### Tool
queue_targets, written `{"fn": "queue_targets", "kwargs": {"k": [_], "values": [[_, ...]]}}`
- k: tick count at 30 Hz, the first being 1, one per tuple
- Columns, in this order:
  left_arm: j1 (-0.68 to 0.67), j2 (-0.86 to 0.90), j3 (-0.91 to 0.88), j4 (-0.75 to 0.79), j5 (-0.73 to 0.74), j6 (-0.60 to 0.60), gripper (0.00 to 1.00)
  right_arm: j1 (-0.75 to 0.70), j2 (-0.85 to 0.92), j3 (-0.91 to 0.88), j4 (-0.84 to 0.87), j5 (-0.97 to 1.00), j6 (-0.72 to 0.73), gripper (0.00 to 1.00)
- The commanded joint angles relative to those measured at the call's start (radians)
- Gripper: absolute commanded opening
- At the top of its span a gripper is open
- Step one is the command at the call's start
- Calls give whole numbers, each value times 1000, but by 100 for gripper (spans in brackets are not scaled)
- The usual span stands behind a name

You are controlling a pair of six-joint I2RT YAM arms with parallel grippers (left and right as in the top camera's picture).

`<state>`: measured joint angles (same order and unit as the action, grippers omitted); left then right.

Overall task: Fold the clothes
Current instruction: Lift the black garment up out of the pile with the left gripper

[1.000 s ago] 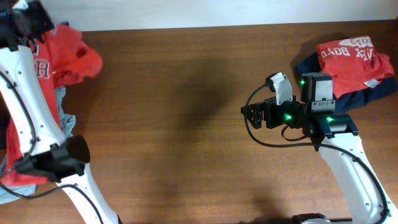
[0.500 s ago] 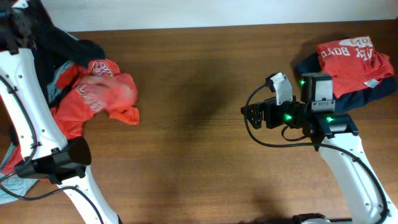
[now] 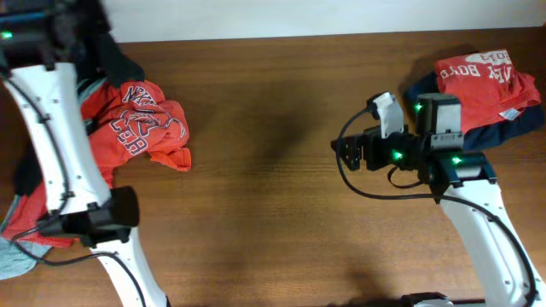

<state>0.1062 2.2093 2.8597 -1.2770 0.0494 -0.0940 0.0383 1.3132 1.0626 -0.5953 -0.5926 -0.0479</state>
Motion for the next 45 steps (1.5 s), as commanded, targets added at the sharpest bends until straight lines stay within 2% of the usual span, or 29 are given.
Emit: {"fn": "queue_targets", "kwargs": {"k": [1,9,15,21,29,36,45], "values": [[-71,-129,60,60,42,16,0,7,2,61,-16,-6,4,99],[-179,-274,64,294,41,-71,0,5,2,88,-26,-6,49,99],[-253,-346,64,382,64,-101,0,-2,0,100,-29,-32,56,99],[-325,-368,64,360,129,-118,0,-57,-9,138,-31,-137,56,99],[-362,-358,-2,255,131,-118,0,-78,-26,143,-53,-159,51,99],[-362,-351,-106,282,132,-118,0,-77,-26,143,-125,-160,-27,98],[-408,-311,-129,373,138,-118,0,61,-26,143,-109,-129,-79,98]]}}
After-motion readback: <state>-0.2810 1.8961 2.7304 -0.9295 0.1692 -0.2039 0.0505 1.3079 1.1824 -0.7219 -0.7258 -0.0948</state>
